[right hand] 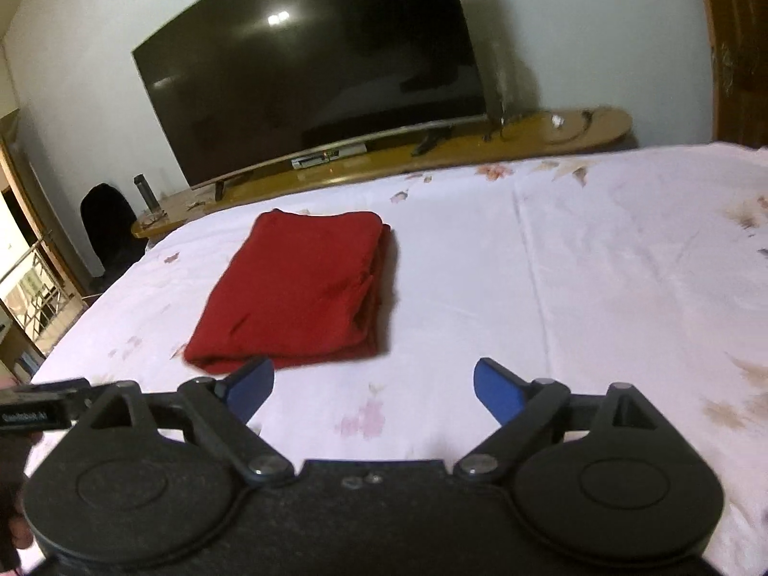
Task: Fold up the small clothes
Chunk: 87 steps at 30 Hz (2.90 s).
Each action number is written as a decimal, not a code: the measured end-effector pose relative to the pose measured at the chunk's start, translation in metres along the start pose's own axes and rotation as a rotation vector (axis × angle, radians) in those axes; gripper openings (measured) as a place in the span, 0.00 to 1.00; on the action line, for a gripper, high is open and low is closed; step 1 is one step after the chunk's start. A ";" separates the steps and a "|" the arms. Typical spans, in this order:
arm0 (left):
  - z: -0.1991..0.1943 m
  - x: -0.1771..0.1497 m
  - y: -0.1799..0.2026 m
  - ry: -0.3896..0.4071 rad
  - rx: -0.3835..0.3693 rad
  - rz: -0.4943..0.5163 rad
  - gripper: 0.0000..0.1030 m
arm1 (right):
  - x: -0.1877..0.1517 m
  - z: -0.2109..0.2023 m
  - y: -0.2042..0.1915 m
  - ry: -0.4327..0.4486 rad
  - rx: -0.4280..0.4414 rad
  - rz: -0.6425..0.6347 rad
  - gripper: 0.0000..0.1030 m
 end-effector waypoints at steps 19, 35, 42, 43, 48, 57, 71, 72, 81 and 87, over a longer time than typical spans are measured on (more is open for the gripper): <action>-0.127 -0.036 0.039 0.160 -0.026 -0.017 1.00 | -0.014 -0.113 -0.053 0.167 -0.132 -0.196 0.88; -0.135 -0.035 0.049 0.179 -0.061 -0.005 1.00 | -0.018 -0.131 -0.069 0.197 -0.150 -0.222 0.88; -0.134 -0.032 0.050 0.179 -0.062 -0.001 1.00 | -0.017 -0.129 -0.069 0.194 -0.150 -0.214 0.88; -0.135 -0.032 0.051 0.180 -0.062 0.001 1.00 | -0.017 -0.129 -0.069 0.197 -0.151 -0.214 0.88; -0.137 -0.031 0.051 0.181 -0.060 0.007 1.00 | -0.017 -0.130 -0.069 0.216 -0.157 -0.202 0.88; -0.138 -0.031 0.048 0.185 -0.052 0.003 1.00 | -0.015 -0.127 -0.074 0.223 -0.149 -0.208 0.89; -0.135 -0.031 0.049 0.185 -0.043 -0.002 1.00 | -0.015 -0.127 -0.074 0.225 -0.145 -0.211 0.89; -0.135 -0.030 0.048 0.183 -0.043 -0.002 1.00 | -0.014 -0.127 -0.074 0.226 -0.145 -0.212 0.89; -0.133 -0.032 0.050 0.186 -0.039 0.001 1.00 | -0.014 -0.128 -0.072 0.224 -0.150 -0.206 0.89; -0.132 -0.032 0.050 0.186 -0.039 0.002 1.00 | -0.015 -0.128 -0.072 0.225 -0.148 -0.210 0.89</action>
Point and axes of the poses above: each gripper's, at about its wrist camera, not at the fingertips, and z roughly the way its jaws point, y to its right, x to its top, the point moved 3 cm from there along z, roughly the way its jaws point, and after that the axes turned 7 degrees about -z, right-handed, at the moved point
